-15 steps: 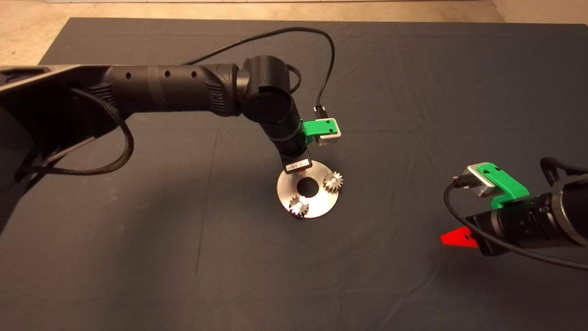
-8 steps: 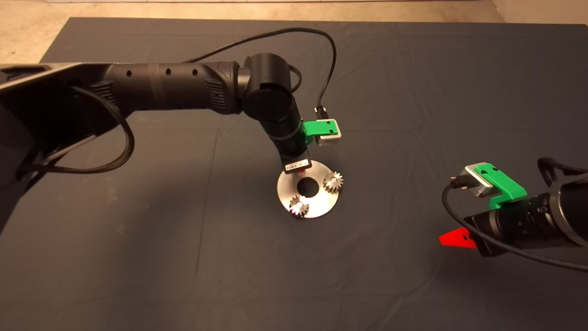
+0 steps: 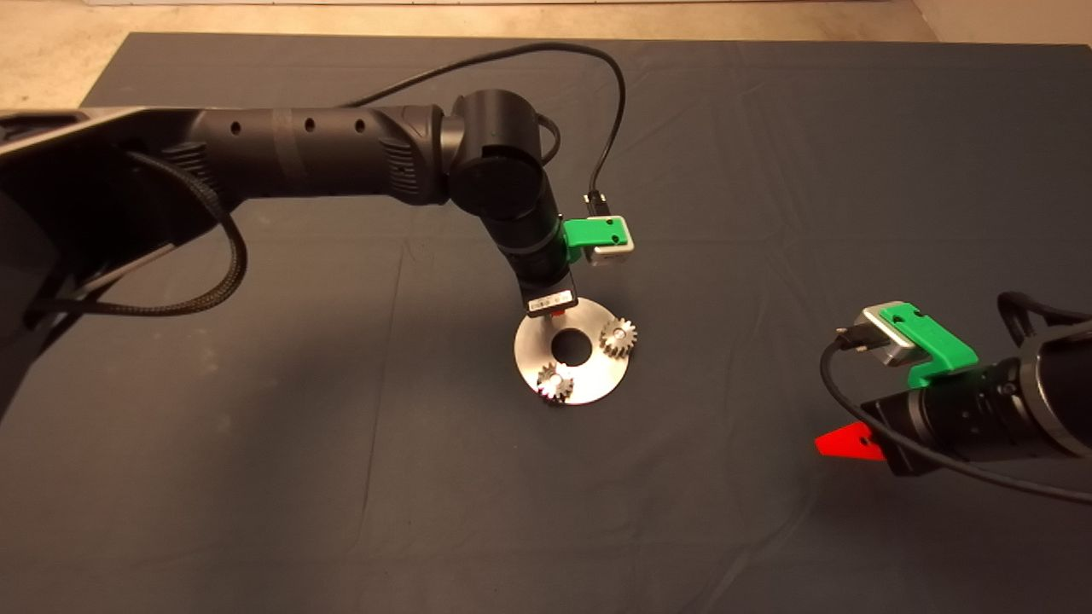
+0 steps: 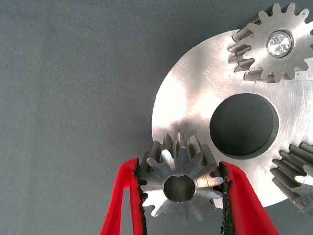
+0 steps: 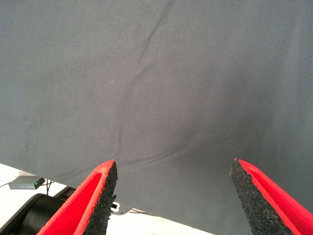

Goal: Install three planetary gears onto the carrier pins

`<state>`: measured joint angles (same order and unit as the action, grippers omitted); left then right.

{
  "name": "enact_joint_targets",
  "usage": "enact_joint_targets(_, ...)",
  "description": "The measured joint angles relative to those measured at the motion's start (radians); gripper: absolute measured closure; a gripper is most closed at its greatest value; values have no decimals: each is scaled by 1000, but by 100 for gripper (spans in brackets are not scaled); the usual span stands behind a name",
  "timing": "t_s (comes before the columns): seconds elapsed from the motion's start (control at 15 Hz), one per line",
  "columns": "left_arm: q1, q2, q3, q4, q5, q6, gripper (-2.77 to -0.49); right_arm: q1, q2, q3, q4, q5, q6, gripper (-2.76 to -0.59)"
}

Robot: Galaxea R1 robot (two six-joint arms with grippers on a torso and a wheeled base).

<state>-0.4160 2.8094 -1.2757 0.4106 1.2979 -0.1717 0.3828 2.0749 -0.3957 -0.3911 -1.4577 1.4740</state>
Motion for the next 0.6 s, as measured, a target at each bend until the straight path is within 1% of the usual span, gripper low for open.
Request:
enact_joint_targets(0.07,0,0,0,0,0,2,-60,0,0,0,0,0,0,-173)
enact_joint_targets(0.27,0,-3,0,-3,0,2,-60,15,0,0,1,0,0,-173)
enact_joint_targets(0.6,0,-6,0,-4,-1,3,-60,17,0,0,1,0,0,-173)
